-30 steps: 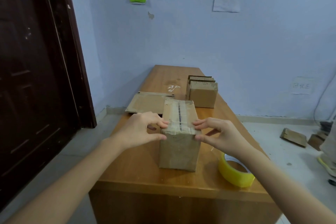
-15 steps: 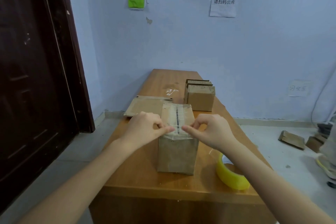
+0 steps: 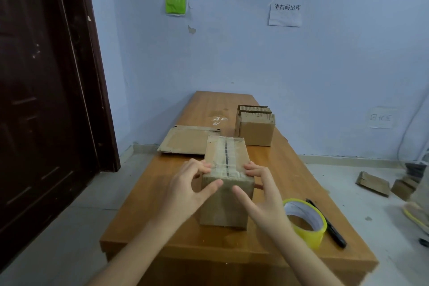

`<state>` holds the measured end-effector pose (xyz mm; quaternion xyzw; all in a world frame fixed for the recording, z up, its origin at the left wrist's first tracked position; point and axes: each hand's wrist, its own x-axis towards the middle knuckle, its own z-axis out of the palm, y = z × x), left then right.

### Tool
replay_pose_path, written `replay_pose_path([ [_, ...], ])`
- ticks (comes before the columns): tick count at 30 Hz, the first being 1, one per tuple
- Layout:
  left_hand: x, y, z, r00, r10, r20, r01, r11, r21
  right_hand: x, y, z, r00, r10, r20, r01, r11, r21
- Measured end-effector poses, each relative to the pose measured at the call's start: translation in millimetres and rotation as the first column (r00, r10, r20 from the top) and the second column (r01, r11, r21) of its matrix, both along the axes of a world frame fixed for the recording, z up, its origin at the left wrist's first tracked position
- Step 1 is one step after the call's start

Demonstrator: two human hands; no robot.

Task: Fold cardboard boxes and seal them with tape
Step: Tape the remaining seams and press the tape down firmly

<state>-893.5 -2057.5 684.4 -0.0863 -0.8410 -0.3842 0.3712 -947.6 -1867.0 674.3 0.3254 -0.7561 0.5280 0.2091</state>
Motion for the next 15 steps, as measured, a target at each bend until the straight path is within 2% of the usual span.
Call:
replay_pose_path([
  [2, -1.6, 22.1, -11.6, 0.996, 0.073, -0.052, -0.067, 0.991, 0.117, 13.0, -21.3, -6.3, 0.994, -0.067, 0.084, 0.079, 0.986, -0.145],
  [5, -6.1, 44.0, -24.5, 0.983, 0.117, -0.145, -0.066, 0.946, 0.319, 21.4, -42.2, -11.2, 0.983, -0.145, 0.114, 0.174, 0.934, -0.311],
  [10, -8.3, 43.4, -28.4, 0.974, 0.123, -0.192, -0.042, 0.925, 0.377, 18.9, -44.1, -16.0, 0.982, -0.176, 0.070, 0.189, 0.892, -0.410],
  [15, -0.7, 46.4, -23.2, 0.979, 0.103, -0.174, 0.002, 0.856, 0.517, 25.9, -48.7, -14.5, 0.991, -0.068, 0.111, 0.118, 0.830, -0.544],
])
